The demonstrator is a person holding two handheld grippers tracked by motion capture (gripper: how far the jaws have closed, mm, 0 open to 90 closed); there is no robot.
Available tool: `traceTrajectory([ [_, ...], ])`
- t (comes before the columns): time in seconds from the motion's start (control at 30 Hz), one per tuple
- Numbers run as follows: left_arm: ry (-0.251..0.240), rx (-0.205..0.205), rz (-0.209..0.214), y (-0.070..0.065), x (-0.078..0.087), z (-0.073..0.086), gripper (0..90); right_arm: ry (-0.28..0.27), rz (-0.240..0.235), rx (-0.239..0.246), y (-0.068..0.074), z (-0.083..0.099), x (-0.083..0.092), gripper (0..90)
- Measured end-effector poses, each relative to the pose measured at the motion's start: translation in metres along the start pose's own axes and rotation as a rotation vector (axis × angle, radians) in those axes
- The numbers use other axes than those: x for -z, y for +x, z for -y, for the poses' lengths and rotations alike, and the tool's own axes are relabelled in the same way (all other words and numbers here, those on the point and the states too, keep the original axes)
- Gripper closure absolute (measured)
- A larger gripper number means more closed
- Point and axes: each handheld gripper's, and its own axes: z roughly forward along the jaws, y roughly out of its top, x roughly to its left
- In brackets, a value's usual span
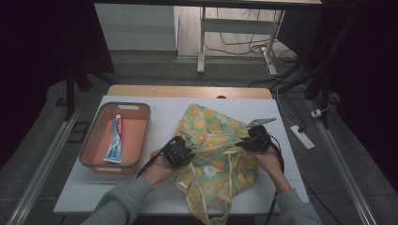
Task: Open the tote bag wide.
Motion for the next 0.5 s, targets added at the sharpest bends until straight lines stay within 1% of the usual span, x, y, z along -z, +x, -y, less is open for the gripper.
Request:
traceTrajectory([
  [0.03, -0.018, 0.009, 0.008, 0.003, 0.008, 0.002, 82.8, -0.007, -0.012, 0.004, 0.001, -0.001, 0.001, 84.9],
  [0.07, -0.044, 0.023, 0.006, 0.012, 0.023, 0.005, 83.2, -0.013, -0.027, 0.006, 0.002, -0.001, 0.003, 84.5],
  [0.1, -0.044, 0.023, 0.006, 0.012, 0.023, 0.005, 83.4, -0.026, -0.044, 0.011, 0.004, -0.003, 0.004, 84.2],
  [0.13, -0.053, 0.032, -0.001, 0.017, 0.029, 0.007, 83.4, -0.026, -0.044, 0.011, 0.004, -0.003, 0.004, 84.2],
  [0.17, -0.061, 0.044, -0.004, 0.023, 0.033, 0.008, 83.5, -0.037, -0.057, 0.022, 0.007, -0.004, 0.004, 84.2],
  [0.2, -0.062, 0.056, -0.009, 0.028, 0.036, 0.009, 84.0, -0.041, -0.065, 0.047, 0.015, -0.007, 0.003, 84.3],
  [0.23, -0.05, 0.067, -0.032, 0.037, 0.038, 0.011, 84.6, -0.04, -0.067, 0.057, 0.02, -0.009, 0.002, 84.7],
  [0.27, -0.05, 0.067, -0.032, 0.037, 0.038, 0.011, 84.9, -0.042, -0.069, 0.07, 0.024, -0.01, 0.001, 84.8],
  [0.3, -0.042, 0.074, -0.046, 0.04, 0.036, 0.011, 84.9, -0.042, -0.069, 0.07, 0.024, -0.01, 0.001, 84.8],
  [0.33, -0.03, 0.083, -0.055, 0.044, 0.033, 0.012, 85.1, -0.04, -0.085, 0.084, 0.03, -0.012, -0.001, 85.0],
  [0.37, -0.005, 0.099, -0.062, 0.049, 0.025, 0.013, 85.1, -0.038, -0.084, 0.087, 0.032, -0.012, -0.003, 85.2],
  [0.4, -0.005, 0.099, -0.062, 0.049, 0.025, 0.013, 85.0, -0.032, -0.079, 0.091, 0.032, -0.013, -0.004, 85.5],
  [0.43, 0.008, 0.099, -0.067, 0.049, 0.02, 0.013, 85.0, -0.032, -0.079, 0.091, 0.032, -0.013, -0.004, 85.5],
  [0.47, 0.02, 0.096, -0.072, 0.049, 0.015, 0.011, 85.0, -0.016, -0.06, 0.075, 0.03, -0.011, -0.009, 86.0],
  [0.5, 0.032, 0.093, -0.072, 0.049, 0.012, 0.01, 85.0, -0.009, -0.056, 0.061, 0.027, -0.009, -0.012, 86.3],
])
